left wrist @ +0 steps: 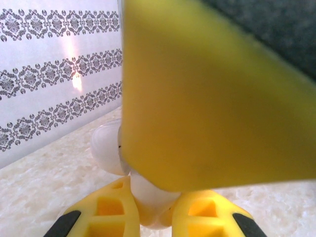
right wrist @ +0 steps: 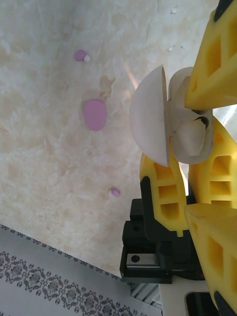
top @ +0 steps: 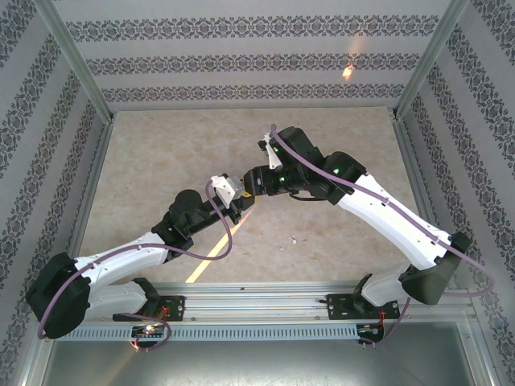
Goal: Insert the wireless bluetooth earbuds into the charging case
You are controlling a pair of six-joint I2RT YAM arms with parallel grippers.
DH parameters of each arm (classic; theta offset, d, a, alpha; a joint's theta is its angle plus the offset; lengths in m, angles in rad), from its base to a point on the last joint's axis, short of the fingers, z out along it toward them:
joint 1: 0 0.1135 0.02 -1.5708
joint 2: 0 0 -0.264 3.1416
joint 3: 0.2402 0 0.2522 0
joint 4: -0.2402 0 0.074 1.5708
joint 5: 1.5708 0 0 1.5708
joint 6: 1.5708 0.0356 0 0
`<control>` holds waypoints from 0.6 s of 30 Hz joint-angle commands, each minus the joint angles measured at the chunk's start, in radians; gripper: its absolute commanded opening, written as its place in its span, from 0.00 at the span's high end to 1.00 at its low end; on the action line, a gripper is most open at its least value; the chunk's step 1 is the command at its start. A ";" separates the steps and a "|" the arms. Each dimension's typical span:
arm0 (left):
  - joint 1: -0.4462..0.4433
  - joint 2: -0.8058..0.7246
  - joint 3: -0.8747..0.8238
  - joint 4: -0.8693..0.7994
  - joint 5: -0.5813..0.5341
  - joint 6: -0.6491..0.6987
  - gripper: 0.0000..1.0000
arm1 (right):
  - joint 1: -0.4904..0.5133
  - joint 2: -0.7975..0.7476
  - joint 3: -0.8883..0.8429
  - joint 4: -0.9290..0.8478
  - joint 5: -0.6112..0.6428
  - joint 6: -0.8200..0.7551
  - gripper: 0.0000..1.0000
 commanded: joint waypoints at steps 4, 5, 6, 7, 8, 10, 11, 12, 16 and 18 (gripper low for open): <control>-0.011 -0.031 -0.018 0.064 -0.001 -0.044 1.00 | 0.008 -0.063 0.004 0.044 0.025 -0.013 0.46; -0.011 -0.035 -0.025 0.068 -0.006 -0.048 1.00 | 0.010 -0.083 -0.006 0.065 0.025 -0.010 0.46; -0.011 -0.039 -0.029 0.069 -0.008 -0.053 1.00 | 0.008 -0.099 -0.014 0.080 0.027 -0.007 0.46; -0.011 -0.042 -0.034 0.063 -0.013 -0.062 1.00 | 0.009 -0.119 -0.027 0.095 0.034 -0.007 0.46; -0.011 -0.048 -0.038 0.055 -0.017 -0.068 1.00 | 0.008 -0.140 -0.038 0.104 0.045 -0.004 0.46; -0.011 -0.058 -0.044 0.034 -0.020 -0.082 1.00 | 0.006 -0.175 -0.065 0.105 0.077 -0.002 0.46; -0.011 -0.063 -0.050 0.027 -0.023 -0.089 1.00 | 0.001 -0.194 -0.084 0.102 0.094 -0.001 0.46; -0.011 -0.067 -0.055 0.023 -0.025 -0.097 1.00 | -0.007 -0.210 -0.103 0.094 0.105 0.003 0.46; -0.011 -0.089 -0.086 0.002 -0.031 -0.131 1.00 | -0.080 -0.265 -0.207 0.031 0.113 0.048 0.46; -0.011 -0.106 -0.103 -0.008 -0.031 -0.147 1.00 | -0.113 -0.285 -0.270 0.006 0.107 0.059 0.46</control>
